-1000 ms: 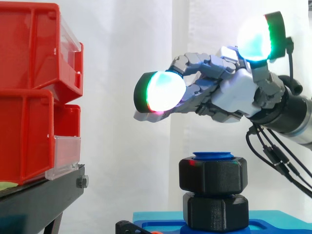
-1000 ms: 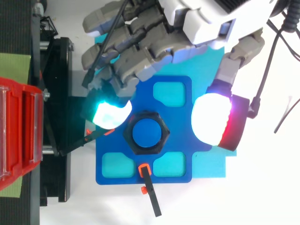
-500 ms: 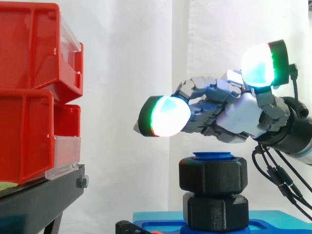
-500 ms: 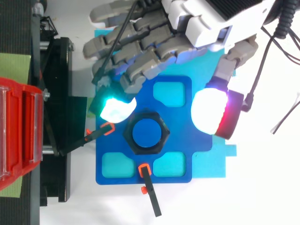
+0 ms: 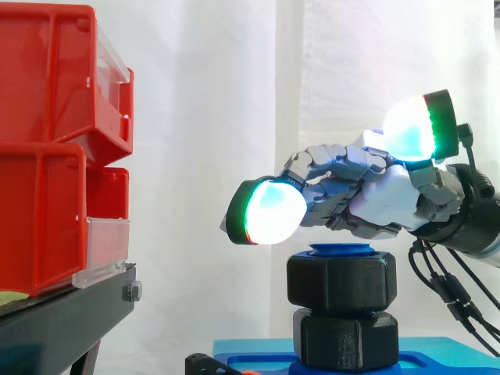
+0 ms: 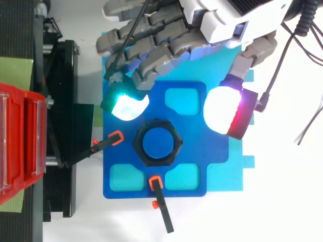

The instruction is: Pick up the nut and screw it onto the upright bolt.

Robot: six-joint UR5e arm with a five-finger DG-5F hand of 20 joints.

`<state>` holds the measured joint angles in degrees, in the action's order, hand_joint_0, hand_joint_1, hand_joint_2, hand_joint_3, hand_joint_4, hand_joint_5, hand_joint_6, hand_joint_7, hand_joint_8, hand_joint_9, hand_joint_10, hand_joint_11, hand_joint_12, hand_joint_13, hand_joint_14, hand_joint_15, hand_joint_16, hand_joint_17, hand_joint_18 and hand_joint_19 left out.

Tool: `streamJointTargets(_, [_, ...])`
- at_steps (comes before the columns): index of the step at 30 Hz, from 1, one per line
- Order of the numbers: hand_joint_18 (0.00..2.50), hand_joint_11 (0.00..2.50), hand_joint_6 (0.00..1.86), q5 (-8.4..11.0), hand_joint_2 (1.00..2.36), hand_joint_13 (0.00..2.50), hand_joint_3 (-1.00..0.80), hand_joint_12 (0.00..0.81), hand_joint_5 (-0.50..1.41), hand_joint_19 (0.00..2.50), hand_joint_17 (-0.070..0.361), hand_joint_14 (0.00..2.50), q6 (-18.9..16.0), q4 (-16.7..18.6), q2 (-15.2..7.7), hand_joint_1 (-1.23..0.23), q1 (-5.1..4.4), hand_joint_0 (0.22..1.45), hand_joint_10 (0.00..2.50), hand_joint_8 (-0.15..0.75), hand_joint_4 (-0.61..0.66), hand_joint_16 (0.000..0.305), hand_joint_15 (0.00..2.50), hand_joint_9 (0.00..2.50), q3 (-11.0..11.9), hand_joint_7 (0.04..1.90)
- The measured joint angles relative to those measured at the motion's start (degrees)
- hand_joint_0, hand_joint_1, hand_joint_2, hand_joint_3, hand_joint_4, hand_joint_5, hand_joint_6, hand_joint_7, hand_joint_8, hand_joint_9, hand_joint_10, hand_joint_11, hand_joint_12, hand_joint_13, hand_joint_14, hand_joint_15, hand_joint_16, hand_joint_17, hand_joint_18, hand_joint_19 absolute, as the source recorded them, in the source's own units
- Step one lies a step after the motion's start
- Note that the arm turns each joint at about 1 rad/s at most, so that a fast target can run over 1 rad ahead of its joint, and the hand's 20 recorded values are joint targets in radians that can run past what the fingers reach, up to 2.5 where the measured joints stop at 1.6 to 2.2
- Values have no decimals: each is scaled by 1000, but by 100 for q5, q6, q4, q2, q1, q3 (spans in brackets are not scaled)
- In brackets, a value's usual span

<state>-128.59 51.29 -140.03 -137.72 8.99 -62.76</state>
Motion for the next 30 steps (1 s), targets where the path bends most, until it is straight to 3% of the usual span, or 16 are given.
streamJointTargets(12, [35, 0, 501, 2, 1000, 252, -500, 365, -226, 0, 108, 0, 81, 82, 0, 6, 5, 455, 0, 239, 127, 48, 0, 358, -175, 624])
streamJointTargets(30, [40, 0, 502, 9, 1000, 263, -500, 366, -210, 0, 103, 0, 49, 144, 0, -20, 15, 457, 0, 246, 153, 46, 0, 371, -193, 675])
